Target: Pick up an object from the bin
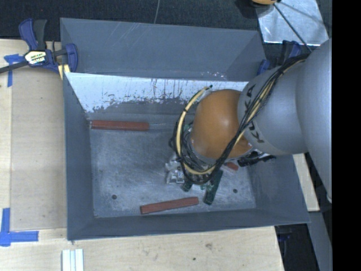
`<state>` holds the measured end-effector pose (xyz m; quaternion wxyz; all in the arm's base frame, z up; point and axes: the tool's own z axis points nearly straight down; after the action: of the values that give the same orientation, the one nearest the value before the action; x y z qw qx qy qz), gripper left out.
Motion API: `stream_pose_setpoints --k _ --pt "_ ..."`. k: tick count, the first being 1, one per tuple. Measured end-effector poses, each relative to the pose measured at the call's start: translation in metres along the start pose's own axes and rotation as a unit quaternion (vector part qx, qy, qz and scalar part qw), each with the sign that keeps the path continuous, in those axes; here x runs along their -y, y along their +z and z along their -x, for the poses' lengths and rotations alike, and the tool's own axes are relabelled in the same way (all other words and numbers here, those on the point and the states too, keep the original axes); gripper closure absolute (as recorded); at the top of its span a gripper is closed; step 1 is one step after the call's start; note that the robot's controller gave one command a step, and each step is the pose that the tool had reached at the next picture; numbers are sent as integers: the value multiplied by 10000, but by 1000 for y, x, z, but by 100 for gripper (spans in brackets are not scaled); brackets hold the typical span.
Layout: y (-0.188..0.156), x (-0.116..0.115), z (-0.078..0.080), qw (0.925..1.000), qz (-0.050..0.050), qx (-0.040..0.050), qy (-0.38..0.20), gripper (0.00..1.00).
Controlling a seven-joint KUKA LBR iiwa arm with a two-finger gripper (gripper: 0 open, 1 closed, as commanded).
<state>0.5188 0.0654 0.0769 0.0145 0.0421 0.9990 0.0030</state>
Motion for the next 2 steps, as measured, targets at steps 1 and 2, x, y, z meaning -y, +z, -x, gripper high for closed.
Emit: stream_pose_setpoints --k 1,2 --pt "-19 -6 4 9999 -34 -132 -31 100" --pt "-56 -10 11 9999 -32 -129 -19 0"
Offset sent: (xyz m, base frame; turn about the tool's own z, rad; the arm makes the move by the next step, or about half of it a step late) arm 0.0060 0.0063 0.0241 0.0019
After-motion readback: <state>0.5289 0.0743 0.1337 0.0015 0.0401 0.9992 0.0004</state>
